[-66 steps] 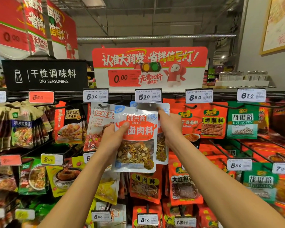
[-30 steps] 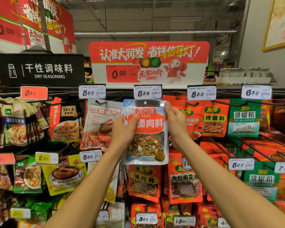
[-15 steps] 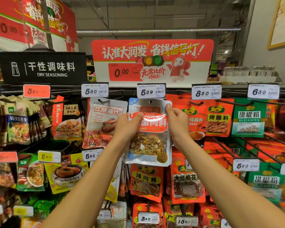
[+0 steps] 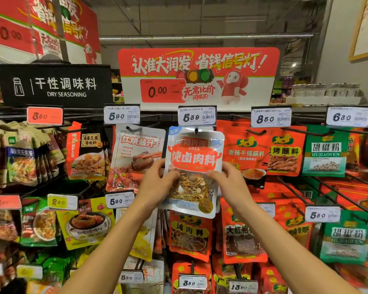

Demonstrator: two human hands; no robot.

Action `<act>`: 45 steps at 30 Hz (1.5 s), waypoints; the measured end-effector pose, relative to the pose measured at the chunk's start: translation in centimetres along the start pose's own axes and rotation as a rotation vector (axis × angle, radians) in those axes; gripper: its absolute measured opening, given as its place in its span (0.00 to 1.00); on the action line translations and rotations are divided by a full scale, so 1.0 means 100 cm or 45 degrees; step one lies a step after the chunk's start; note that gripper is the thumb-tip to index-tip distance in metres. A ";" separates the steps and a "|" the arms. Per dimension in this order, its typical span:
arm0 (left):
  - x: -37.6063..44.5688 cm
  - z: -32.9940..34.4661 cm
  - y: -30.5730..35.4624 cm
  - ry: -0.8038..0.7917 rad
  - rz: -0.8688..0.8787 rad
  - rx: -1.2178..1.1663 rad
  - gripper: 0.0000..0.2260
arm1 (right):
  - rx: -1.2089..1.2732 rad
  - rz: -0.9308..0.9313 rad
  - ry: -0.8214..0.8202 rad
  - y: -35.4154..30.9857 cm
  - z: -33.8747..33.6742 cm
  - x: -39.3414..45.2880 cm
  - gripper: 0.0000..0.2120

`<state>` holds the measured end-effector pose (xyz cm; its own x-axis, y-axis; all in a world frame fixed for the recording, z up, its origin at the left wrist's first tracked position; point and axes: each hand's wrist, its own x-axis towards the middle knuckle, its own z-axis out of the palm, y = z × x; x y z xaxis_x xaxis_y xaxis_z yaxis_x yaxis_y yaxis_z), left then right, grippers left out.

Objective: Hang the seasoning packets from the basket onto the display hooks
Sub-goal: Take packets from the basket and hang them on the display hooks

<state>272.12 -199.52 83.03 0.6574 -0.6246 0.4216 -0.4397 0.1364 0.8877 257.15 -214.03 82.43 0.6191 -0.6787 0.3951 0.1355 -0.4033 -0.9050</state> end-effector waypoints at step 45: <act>-0.197 0.214 -0.051 0.148 -0.832 -0.370 0.05 | 0.208 0.729 -0.205 0.172 -0.217 -0.157 0.09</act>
<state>248.33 -204.36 66.24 0.7981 -0.5651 -0.2092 0.2351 -0.0276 0.9716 232.98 -223.63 64.09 0.7359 -0.6533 -0.1781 -0.1443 0.1057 -0.9839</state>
